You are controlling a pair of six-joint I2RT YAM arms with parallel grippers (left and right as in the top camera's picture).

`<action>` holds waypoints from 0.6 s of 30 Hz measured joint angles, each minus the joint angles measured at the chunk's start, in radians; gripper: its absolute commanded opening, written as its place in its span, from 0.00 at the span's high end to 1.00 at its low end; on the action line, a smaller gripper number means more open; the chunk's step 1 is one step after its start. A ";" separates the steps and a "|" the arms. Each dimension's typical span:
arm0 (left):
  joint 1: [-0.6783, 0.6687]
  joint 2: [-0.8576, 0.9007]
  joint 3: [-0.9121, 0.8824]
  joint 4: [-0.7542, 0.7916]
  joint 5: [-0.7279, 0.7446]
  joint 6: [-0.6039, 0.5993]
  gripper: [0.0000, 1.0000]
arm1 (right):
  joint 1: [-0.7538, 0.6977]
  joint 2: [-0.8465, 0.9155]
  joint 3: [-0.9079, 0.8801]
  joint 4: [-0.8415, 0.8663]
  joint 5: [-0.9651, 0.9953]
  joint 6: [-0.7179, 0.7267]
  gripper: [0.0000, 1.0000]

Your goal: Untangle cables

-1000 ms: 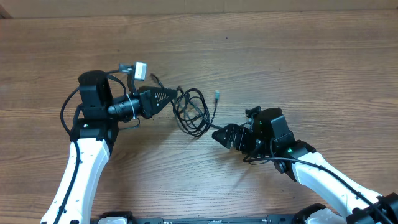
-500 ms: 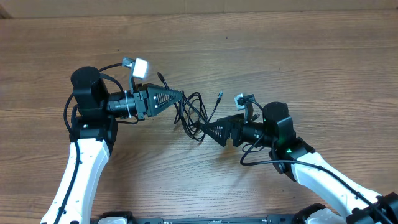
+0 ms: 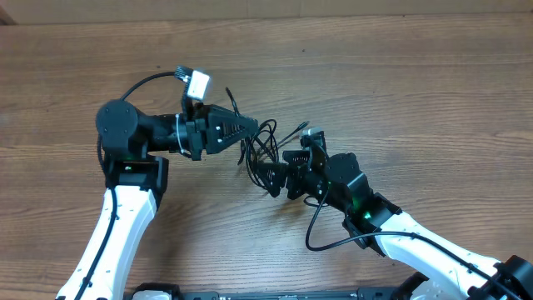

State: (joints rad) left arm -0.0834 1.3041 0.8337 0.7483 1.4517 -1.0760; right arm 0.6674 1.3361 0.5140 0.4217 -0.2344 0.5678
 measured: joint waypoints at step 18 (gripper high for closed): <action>-0.050 -0.006 0.003 0.800 -0.097 -0.562 0.96 | 0.000 0.000 0.000 -0.044 0.221 0.237 0.00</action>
State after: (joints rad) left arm -0.1333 1.2976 0.8368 1.5486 1.3552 -1.6379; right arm 0.6674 1.3365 0.5144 0.3779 -0.0135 0.8043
